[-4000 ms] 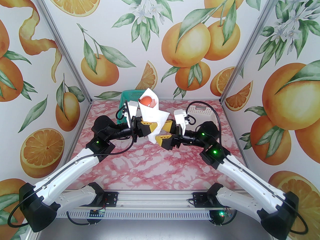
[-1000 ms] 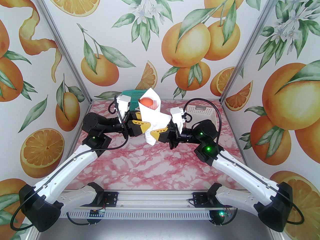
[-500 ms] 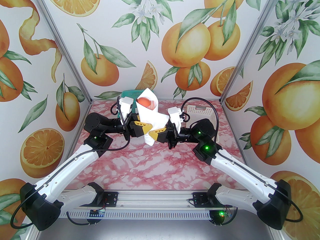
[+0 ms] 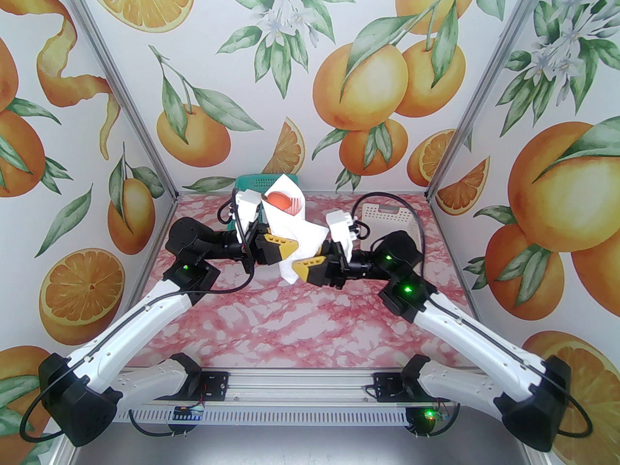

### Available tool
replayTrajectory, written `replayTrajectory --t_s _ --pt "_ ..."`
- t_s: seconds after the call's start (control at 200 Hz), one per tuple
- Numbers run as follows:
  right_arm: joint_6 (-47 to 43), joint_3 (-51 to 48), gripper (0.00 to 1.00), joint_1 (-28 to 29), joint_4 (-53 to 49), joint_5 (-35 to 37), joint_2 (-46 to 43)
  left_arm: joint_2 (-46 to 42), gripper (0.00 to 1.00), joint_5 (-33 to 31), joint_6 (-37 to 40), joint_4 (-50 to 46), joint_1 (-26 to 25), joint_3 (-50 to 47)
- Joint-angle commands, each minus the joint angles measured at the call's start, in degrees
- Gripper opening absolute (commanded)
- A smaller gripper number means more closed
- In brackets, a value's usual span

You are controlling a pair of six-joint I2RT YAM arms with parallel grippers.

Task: Place the utensils on the paper napkin and roll it up

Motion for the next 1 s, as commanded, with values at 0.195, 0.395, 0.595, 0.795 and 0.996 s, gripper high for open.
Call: replayTrajectory --t_s 0.195,0.395,0.595,0.795,0.996 --pt "4.4 -5.4 0.82 -8.5 -4.0 2.5 -11.2 -1.5 0.00 -3.1 3.6 -3.5 0.3 0.8" --pt "13.5 -3.7 0.92 -9.9 10.3 4.3 -7.9 -1.4 0.00 -3.3 3.3 -2.7 0.0 0.4" --pt "20.8 -0.2 0.82 -9.7 23.0 1.1 0.1 -1.3 0.00 -3.2 3.6 -2.9 -0.5 0.4" --pt "23.6 0.8 0.62 -9.4 28.1 -0.8 2.9 -1.1 0.00 -3.6 4.0 -3.5 -0.6 0.5" --pt "20.3 -0.5 0.14 -10.3 24.1 0.5 0.6 -1.1 0.00 -3.6 4.2 -3.6 -0.6 0.7"
